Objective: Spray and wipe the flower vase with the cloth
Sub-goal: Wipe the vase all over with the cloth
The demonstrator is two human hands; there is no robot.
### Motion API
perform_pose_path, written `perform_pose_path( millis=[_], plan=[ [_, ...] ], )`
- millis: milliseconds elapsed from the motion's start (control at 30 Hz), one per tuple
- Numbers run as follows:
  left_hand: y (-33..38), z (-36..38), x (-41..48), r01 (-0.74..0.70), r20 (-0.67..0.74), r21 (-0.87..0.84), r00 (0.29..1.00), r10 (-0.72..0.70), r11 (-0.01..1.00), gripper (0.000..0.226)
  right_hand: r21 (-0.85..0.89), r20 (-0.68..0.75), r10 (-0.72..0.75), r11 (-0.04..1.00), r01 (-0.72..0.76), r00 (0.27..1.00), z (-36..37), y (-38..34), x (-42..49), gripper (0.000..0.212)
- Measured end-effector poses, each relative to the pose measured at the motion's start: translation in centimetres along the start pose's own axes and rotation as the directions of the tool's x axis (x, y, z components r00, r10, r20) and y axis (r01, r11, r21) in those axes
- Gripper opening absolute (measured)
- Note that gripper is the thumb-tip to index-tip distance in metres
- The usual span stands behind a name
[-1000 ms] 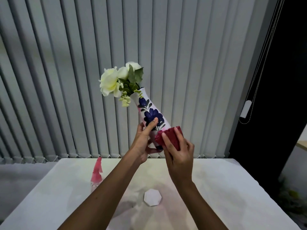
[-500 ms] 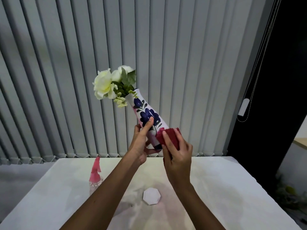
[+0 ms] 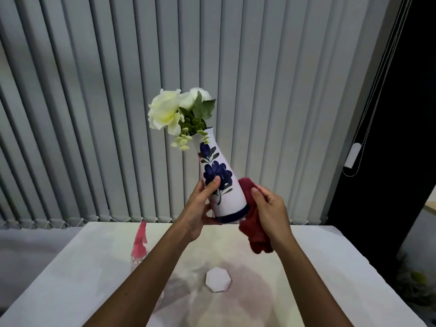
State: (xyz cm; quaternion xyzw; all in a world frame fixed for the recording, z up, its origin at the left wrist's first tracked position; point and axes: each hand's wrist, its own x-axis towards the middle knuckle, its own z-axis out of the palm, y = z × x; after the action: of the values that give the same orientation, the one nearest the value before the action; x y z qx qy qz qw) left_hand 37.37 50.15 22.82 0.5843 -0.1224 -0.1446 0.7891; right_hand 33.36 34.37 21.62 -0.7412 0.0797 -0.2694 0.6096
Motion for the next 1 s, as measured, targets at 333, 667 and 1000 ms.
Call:
perform_pose_path(
  millis=[333, 667, 1000],
  plan=[
    [-1.4, 0.9, -0.3, 0.07, 0.068, -0.016, 0.995, -0.069, 0.997, 0.057, -0.355, -0.06, -0.506, 0.816, 0.456, 0.86, -0.2, -3.4, 0.5, 0.036],
    [-1.4, 1.0, -1.2, 0.041, 0.162, 0.064, 0.985, -0.051, 0.997, 0.059, -0.221, 0.066, -0.549, 0.806, 0.549, 0.833, 0.3, 0.4, -3.3, 0.044],
    [-2.1, 1.6, -1.4, 0.026, 0.203, 0.06, 0.979, -0.037, 0.998, 0.061, 0.06, 0.198, -0.327, 0.945, 0.322, 0.924, -0.4, -4.1, 0.6, 0.041]
  ],
)
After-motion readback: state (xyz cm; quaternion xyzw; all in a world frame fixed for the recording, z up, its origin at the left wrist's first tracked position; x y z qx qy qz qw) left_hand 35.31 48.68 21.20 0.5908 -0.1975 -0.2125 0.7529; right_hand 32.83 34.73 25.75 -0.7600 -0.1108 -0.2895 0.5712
